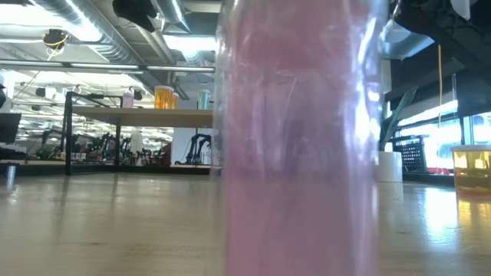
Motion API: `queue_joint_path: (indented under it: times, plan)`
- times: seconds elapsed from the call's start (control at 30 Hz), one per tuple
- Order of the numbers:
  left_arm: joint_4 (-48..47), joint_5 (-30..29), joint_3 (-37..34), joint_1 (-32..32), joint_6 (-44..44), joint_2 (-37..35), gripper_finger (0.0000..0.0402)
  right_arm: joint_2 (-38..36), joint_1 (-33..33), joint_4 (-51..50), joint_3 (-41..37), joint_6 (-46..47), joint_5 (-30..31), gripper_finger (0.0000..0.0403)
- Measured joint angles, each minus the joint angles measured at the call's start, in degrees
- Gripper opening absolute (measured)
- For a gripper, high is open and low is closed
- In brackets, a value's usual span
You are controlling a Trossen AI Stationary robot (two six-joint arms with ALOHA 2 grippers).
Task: Pick and place medicine bottles onto shelf by color
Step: Put the bottom pink pill bottle on the shelf aligned with the other pink pill bottle
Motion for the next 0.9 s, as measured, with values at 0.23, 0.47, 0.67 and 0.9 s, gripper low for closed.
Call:
queue_joint_path:
  times: [0.23,0.47,0.67,0.9]
  plan:
    - [0.0,0.0,0.0,0.0,0.0,0.0,0.0315,0.0,0.0,0.1,0.0,0.0,0.5,0.0172]
    - [0.0,0.0,0.0,0.0,0.0,0.0,0.0315,0.0,0.1,-0.3,0.0,0.3,-2.1,0.0172]
    - [0.0,0.0,0.0,0.0,0.0,0.0,0.0315,0.0,0.3,-1.7,0.0,0.3,-4.2,0.0172]
    - [0.0,0.0,0.0,0.0,0.0,0.0,0.0315,-0.8,0.5,-4.5,0.7,0.7,-4.2,0.0172]
